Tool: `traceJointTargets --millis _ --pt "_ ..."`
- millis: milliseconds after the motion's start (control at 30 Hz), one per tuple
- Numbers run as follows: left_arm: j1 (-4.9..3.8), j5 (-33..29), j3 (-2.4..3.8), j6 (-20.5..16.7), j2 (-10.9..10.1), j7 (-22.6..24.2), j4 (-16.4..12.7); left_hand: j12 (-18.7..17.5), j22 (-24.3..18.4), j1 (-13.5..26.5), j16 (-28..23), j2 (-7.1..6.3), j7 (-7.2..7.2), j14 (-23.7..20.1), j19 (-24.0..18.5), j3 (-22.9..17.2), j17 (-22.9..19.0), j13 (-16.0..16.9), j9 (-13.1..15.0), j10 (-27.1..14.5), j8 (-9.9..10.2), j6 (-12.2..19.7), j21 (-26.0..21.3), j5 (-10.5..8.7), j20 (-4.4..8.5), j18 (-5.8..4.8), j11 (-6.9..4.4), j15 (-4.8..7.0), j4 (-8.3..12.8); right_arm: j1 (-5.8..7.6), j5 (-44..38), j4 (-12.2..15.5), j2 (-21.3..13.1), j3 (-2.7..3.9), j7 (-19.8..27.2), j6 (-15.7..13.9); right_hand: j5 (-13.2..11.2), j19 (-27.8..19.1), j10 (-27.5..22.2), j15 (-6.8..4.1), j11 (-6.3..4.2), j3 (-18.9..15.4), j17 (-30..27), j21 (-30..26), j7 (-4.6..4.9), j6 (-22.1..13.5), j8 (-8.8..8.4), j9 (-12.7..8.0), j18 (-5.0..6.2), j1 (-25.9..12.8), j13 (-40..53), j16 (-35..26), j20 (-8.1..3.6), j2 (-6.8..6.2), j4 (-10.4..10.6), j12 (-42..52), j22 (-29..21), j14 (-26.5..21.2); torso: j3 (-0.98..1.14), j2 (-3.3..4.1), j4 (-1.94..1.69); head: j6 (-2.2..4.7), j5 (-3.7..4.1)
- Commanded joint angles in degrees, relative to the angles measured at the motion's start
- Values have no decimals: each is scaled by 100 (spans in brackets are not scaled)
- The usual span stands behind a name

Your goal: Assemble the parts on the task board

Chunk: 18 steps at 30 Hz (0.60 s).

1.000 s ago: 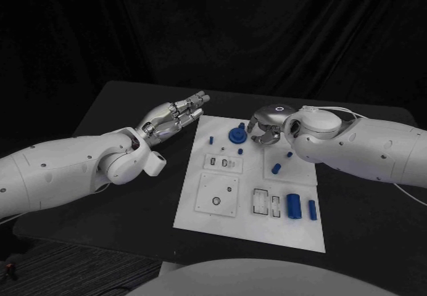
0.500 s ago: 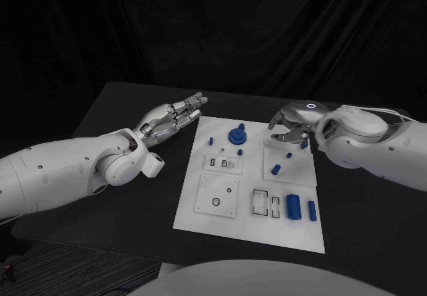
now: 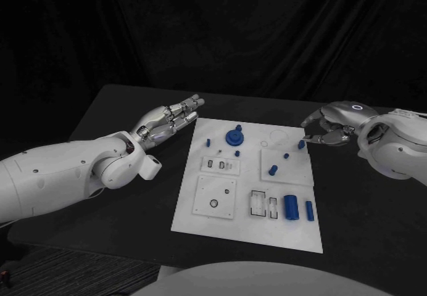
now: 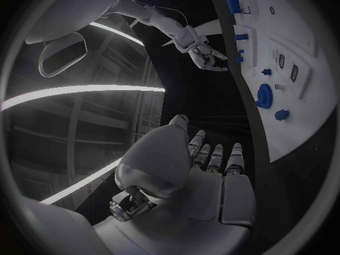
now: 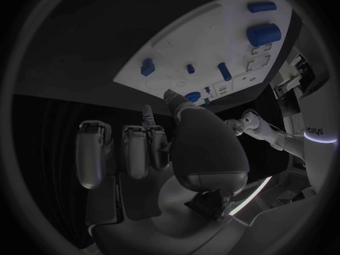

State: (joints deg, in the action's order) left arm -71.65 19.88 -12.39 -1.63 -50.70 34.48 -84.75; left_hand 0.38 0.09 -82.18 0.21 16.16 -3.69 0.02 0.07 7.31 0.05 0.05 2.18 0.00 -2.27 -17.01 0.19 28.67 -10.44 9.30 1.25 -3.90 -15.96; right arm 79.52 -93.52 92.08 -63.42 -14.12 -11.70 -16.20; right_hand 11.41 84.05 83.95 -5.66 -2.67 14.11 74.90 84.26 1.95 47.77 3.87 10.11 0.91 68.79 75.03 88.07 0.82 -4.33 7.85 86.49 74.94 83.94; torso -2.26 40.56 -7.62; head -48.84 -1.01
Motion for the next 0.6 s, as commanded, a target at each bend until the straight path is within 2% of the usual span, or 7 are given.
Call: traceJointTargets --millis 33,100,267,400,600 --pt "10 -2 5 43 18 53 8 -38 -9 -13 -21 -6 10 -2 -7 -30 -5 -5 9 0 -25 -40 -19 23 -38 100 53 -6 8 -64 -37 -38 -78 -9 -184 -131 -67 317 366 -48 -38 -64 1246 -16 -2 -51 -11 -32 59 78 1202 -44 -38 -1 -2 34 1308 547 -3 3 -1 -13 31" --pt "15 -2 5 55 26 48 17 -38 -9 -13 -21 -6 10 -2 -7 -30 -5 -5 9 0 -25 -40 -19 23 -38 100 53 -6 8 -106 -37 -90 -105 -13 -180 -159 -108 326 563 -48 -34 -99 1232 -1 9 20 24 -33 55 116 1443 -56 -42 -14 -5 293 1313 546 -1 5 0 -14 46" --pt "27 -2 5 78 37 44 27 -38 -9 -13 -21 -6 9 -2 -7 -32 -5 -5 9 0 -25 -39 -19 24 -39 100 54 -6 9 -188 -37 -227 -90 -17 -163 -219 -250 342 605 -36 -14 -187 1219 27 32 49 25 -47 47 153 1497 -62 -35 -51 13 351 1323 546 4 9 5 -21 51" --pt "38 -2 5 86 35 42 27 -38 -9 -13 -21 -6 9 -2 -7 -32 -5 -5 9 0 -25 -39 -19 24 -39 100 54 -6 9 -247 -37 -348 -35 -18 -139 -228 -375 353 605 -28 -4 -261 1194 47 44 43 18 -57 42 169 1497 -80 -29 -73 45 351 1330 542 3 7 -13 -12 73" --pt "49 -2 5 91 27 40 29 -38 -9 -13 -21 -6 9 -2 -7 -32 -5 -5 9 0 -25 -39 -19 24 -39 100 54 -6 9 -291 -37 -472 65 -18 -75 -237 -536 355 605 -20 5 -357 1183 49 52 53 22 -61 41 145 1497 -86 -20 -81 132 351 1331 541 -2 9 -9 73 89"
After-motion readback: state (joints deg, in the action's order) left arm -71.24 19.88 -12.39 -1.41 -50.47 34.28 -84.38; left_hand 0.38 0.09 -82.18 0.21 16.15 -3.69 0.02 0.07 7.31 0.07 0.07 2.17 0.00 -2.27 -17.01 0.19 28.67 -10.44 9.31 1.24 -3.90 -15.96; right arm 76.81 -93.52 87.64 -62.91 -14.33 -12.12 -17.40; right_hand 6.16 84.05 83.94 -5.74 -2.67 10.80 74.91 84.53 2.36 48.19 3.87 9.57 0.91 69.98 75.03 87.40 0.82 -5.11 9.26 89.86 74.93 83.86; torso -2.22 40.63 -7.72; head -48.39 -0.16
